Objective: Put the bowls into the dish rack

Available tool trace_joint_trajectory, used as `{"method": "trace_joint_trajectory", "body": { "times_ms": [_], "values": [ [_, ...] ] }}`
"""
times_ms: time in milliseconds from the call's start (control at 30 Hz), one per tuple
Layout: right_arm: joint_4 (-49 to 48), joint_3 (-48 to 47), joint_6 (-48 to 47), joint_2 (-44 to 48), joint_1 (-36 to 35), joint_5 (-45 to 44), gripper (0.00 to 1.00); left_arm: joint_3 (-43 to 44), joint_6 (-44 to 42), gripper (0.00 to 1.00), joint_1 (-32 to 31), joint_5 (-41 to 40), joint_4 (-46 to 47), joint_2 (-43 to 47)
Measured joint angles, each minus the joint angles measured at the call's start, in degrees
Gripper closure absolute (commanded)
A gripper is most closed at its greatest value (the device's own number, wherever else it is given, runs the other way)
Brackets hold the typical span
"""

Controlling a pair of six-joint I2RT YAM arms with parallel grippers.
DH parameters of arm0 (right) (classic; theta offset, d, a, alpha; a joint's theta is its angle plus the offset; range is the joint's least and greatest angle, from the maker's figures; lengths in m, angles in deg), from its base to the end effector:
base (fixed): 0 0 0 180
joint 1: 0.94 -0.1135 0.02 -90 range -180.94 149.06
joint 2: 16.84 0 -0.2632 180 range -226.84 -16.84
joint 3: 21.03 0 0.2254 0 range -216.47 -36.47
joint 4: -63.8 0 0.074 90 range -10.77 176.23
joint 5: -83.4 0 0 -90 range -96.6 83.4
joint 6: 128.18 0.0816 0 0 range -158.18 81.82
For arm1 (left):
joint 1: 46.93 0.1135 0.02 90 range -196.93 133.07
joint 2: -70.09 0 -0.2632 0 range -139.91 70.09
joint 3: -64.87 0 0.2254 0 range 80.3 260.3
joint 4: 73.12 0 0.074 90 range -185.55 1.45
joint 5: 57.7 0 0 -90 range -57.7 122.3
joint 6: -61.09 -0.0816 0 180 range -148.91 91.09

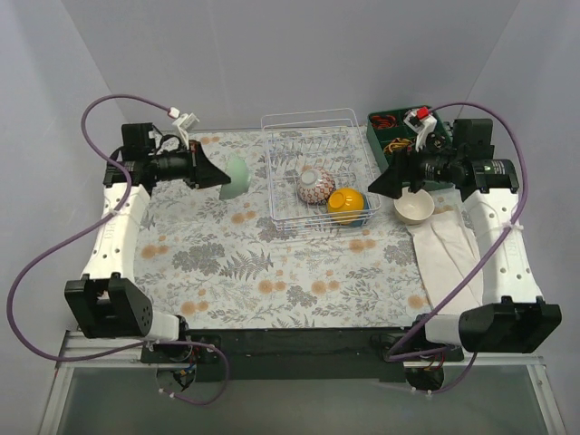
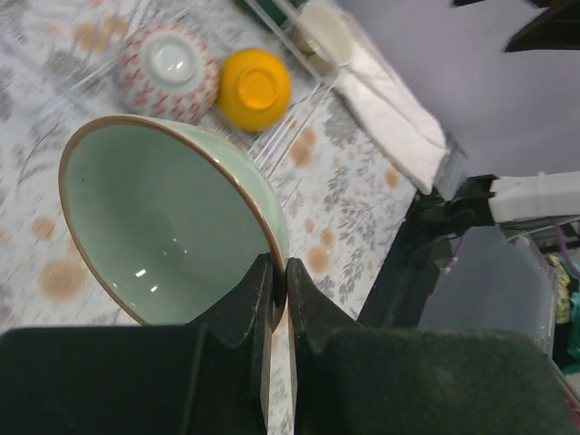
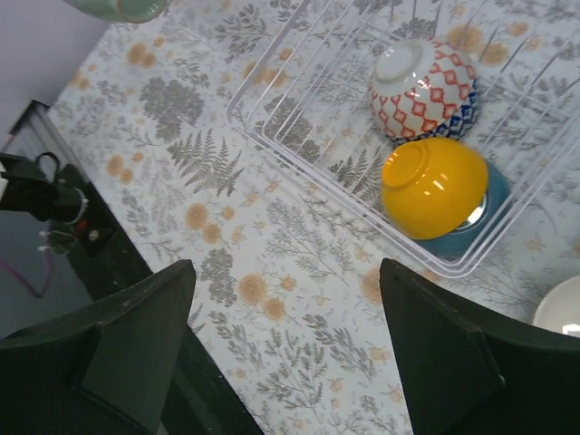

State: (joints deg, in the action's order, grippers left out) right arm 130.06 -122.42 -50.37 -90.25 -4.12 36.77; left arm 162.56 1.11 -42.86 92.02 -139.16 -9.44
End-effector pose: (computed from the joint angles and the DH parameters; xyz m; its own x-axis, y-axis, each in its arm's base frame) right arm 0.2451 0.0697 0.3889 -0.4824 -0.1805 -0.8571 -0.6961 0.6730 0.2501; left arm 0.2679 -0.0516 0.3572 -0.9118 -0.3178 -0.2602 0.0991 0.4447 -0.8902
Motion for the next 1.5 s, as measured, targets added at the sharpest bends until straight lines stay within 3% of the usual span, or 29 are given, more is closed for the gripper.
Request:
{"method": "trace_joint_trajectory", "body": {
  "times_ms": [133, 233, 433, 633, 1100, 1300, 1500],
  "values": [
    [-5.8, 4.9, 8.1, -3.9, 5.2, 11.1, 0.09, -2.8, 12.5, 1.0, -6.3, 7.0, 19.4, -3.0],
    [-9.7, 7.6, 11.5, -9.2, 7.2, 16.1, 0.09, 0.3, 17.2, 1.0, -11.7, 11.5, 27.3, -10.1],
    [-17.1, 8.6, 15.8, -13.7, 7.2, 20.4, 0.09, 6.2, 20.9, 1.0, -19.5, 12.5, 32.9, -22.9],
    [-29.4, 17.0, 23.5, -12.8, 6.3, 22.9, 0.09, 7.6, 25.3, 1.0, -24.7, 14.2, 37.3, -29.1],
    [-33.2, 18.8, 22.8, -15.2, 4.0, 20.4, 0.09, 4.2, 38.8, 1.0, -24.5, 21.5, 53.4, -35.0],
    [-40.4, 22.0, 32.4, -18.4, 2.4, 21.4, 0.01, 3.5, 44.4, 1.0, -24.5, 20.4, 60.3, -35.6],
    [-46.0, 20.9, 38.5, -24.8, -2.1, 24.3, 0.01, 3.2, 48.3, 1.0, -24.4, 20.4, 66.2, -36.2]
  ]
}}
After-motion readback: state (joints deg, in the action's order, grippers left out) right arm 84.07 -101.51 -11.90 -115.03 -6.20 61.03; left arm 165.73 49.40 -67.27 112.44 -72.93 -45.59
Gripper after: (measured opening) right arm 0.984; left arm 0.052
